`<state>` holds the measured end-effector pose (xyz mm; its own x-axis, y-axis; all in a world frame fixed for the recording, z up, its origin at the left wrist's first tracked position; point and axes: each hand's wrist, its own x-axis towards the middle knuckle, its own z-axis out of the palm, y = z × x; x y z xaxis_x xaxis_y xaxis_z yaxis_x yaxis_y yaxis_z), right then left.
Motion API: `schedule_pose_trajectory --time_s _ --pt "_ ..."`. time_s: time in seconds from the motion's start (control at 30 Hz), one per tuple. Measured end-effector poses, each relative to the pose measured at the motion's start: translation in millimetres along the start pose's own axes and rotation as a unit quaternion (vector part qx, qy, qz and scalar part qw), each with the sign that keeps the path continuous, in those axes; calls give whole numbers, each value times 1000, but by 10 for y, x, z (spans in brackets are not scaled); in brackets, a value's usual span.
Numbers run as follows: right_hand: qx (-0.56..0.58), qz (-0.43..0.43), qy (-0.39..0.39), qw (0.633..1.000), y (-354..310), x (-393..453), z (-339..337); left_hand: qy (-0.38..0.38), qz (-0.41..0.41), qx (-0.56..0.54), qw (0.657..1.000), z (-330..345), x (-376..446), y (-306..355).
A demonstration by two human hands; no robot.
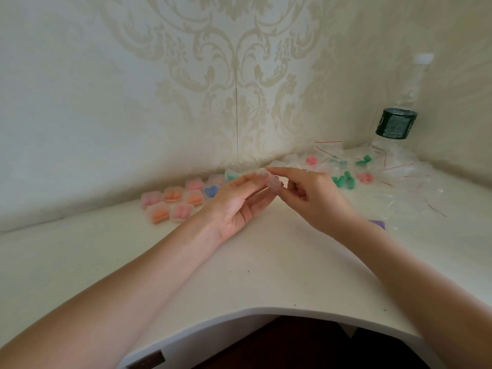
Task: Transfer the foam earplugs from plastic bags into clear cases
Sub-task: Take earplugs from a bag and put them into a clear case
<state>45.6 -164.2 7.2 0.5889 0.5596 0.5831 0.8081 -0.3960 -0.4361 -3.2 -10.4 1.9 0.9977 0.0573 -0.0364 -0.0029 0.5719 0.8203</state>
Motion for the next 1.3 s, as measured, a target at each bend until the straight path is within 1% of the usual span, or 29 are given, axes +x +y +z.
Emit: schedule_pose_trajectory --time_s 0.03,0.07,0.1,0.13,0.17,0.23,0.27,0.3,0.33,0.37,0.53,0.67,0.73,0.83,0.93,1.07,1.17,1.2,1.23,1.3 --pt "45 33 1 998 -16 -3 -4 13 33 70 997 -9 6 -1" --pt "99 74 -2 992 -30 -9 -2 37 76 156 984 -20 13 -2" --pt "144 113 -9 983 -49 -16 3 62 123 234 962 -24 16 0" --pt "179 149 -22 972 -51 -17 17 80 168 290 939 -31 19 -5" --pt "216 180 -38 959 -51 -20 30 85 204 319 922 -31 20 -16" --pt "290 232 -52 927 -56 -5 54 79 267 389 878 -42 29 -43" --pt "295 239 -50 924 -62 2 60 69 292 440 847 -45 28 -62" --pt "267 234 -48 934 -62 9 64 56 308 482 818 -44 21 -83" --pt "220 222 -50 949 -55 11 71 48 317 507 800 -39 10 -106" --pt "180 212 -56 959 -46 9 80 45 320 516 793 -26 -3 -121" --pt "149 202 -61 966 -8 14 93 40 322 526 786 -16 8 -144" --pt "124 186 -48 974 -5 12 95 38 323 549 770 -14 32 -165" --pt "120 186 -46 974 -7 13 91 40 321 549 770 -22 46 -171" --pt "144 212 -42 966 -26 31 87 32 329 563 757 -29 48 -179" --pt "182 253 -63 948 -43 44 58 25 339 581 740 -32 36 -182" --pt "171 253 -87 948 -50 37 33 19 338 594 730 -26 15 -172" --pt "149 233 -92 957 -18 29 24 6 320 589 742 6 -9 -155" --pt "145 231 -92 958 0 23 19 3 314 581 751 26 -15 -148" --pt "148 235 -90 957 17 20 14 6 304 560 771 51 -28 -135" --pt "182 253 -81 947 42 26 12 27 269 468 842 73 -41 -94"
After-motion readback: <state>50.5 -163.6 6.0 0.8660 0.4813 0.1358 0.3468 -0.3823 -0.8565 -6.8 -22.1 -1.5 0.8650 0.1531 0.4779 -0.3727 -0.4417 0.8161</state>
